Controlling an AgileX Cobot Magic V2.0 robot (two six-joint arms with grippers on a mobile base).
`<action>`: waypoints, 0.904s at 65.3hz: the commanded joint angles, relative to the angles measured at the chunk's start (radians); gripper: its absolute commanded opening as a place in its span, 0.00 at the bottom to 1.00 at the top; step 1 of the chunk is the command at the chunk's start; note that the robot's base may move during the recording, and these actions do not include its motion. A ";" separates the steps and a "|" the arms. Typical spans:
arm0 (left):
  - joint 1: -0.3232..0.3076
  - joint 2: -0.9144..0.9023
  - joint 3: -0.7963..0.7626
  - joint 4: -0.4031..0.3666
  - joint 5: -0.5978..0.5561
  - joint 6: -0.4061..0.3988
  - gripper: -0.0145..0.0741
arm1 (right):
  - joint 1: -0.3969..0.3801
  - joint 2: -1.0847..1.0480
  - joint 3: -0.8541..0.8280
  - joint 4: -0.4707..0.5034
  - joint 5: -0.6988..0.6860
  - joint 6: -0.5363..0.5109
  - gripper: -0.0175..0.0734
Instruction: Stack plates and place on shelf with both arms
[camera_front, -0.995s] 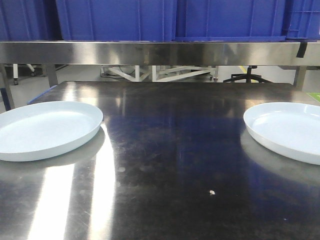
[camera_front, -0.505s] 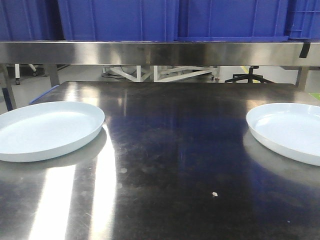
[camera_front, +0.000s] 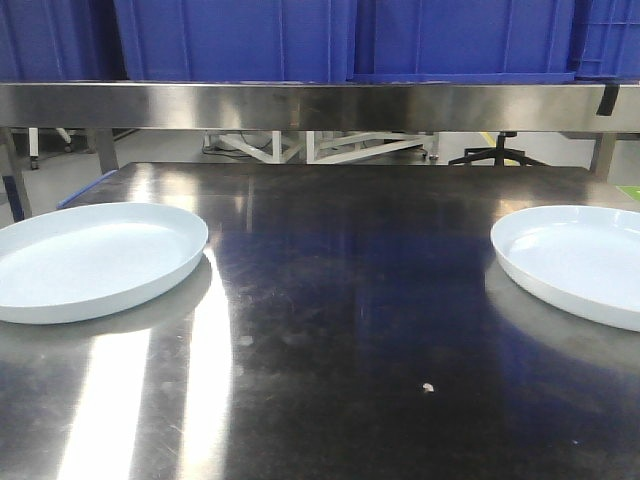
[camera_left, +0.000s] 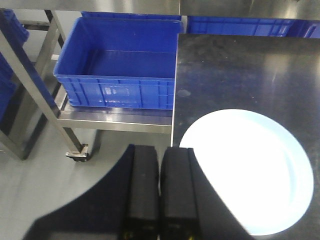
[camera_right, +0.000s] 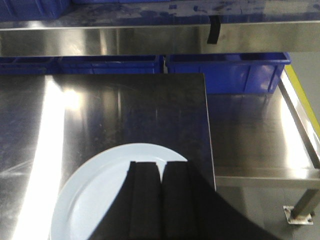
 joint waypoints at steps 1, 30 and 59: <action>-0.007 -0.003 -0.036 -0.027 -0.078 -0.003 0.26 | -0.007 0.024 -0.038 -0.009 -0.022 -0.005 0.27; -0.007 0.095 -0.036 -0.036 -0.112 -0.004 0.87 | -0.007 0.058 -0.038 -0.009 0.005 -0.006 0.81; -0.007 0.452 -0.036 -0.082 -0.207 -0.009 0.83 | -0.007 0.058 -0.038 -0.009 -0.012 -0.006 0.81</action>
